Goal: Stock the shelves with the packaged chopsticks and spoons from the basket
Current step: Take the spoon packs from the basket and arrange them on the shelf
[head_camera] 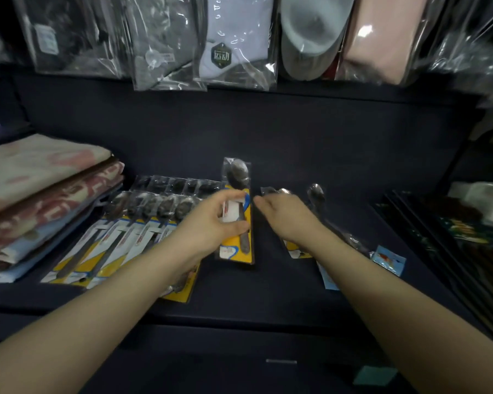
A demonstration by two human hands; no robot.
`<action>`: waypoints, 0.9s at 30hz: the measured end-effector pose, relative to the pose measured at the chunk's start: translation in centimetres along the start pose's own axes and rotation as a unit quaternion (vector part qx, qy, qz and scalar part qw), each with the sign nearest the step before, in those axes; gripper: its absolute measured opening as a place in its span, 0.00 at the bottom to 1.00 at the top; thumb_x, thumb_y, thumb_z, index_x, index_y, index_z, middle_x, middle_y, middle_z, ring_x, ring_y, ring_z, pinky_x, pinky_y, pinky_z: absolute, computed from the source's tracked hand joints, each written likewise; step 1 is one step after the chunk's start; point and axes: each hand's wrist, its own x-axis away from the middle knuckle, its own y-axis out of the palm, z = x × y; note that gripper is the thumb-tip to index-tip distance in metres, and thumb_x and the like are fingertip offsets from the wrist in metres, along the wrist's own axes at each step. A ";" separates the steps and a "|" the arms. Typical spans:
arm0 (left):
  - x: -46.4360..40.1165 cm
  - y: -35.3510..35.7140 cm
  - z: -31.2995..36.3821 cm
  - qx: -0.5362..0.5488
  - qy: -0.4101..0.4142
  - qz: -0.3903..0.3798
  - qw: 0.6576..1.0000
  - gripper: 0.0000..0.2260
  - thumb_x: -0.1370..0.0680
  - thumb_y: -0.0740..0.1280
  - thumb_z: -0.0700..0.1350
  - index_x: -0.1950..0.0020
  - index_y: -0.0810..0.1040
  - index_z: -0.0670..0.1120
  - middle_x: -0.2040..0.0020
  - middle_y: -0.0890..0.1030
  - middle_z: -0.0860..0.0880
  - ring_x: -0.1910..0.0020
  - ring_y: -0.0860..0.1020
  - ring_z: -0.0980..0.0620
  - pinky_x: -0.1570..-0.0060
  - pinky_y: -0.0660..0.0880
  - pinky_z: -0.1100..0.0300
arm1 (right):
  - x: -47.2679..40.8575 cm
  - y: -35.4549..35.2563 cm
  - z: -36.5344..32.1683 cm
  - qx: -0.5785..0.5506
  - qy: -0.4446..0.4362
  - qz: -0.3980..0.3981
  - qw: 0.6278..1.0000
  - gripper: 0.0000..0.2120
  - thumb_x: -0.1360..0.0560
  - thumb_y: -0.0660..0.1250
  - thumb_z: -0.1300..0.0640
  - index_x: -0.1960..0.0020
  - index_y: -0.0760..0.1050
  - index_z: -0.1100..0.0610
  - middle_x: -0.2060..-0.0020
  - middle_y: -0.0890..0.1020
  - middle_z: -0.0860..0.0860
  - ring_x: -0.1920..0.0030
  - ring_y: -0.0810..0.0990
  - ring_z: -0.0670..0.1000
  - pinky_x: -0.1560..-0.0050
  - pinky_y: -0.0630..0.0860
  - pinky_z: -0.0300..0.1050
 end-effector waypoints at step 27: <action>-4.4 -2.1 -0.8 -0.568 0.084 -0.313 0.757 0.34 0.33 0.58 0.70 0.42 0.72 0.44 0.42 0.73 0.46 0.44 0.73 0.46 0.45 0.72 0.50 | -2.3 1.4 3.4 0.099 0.206 0.027 0.973 0.21 0.32 0.72 0.47 0.48 0.74 0.61 0.46 0.78 0.59 0.45 0.78 0.60 0.53 0.74 0.48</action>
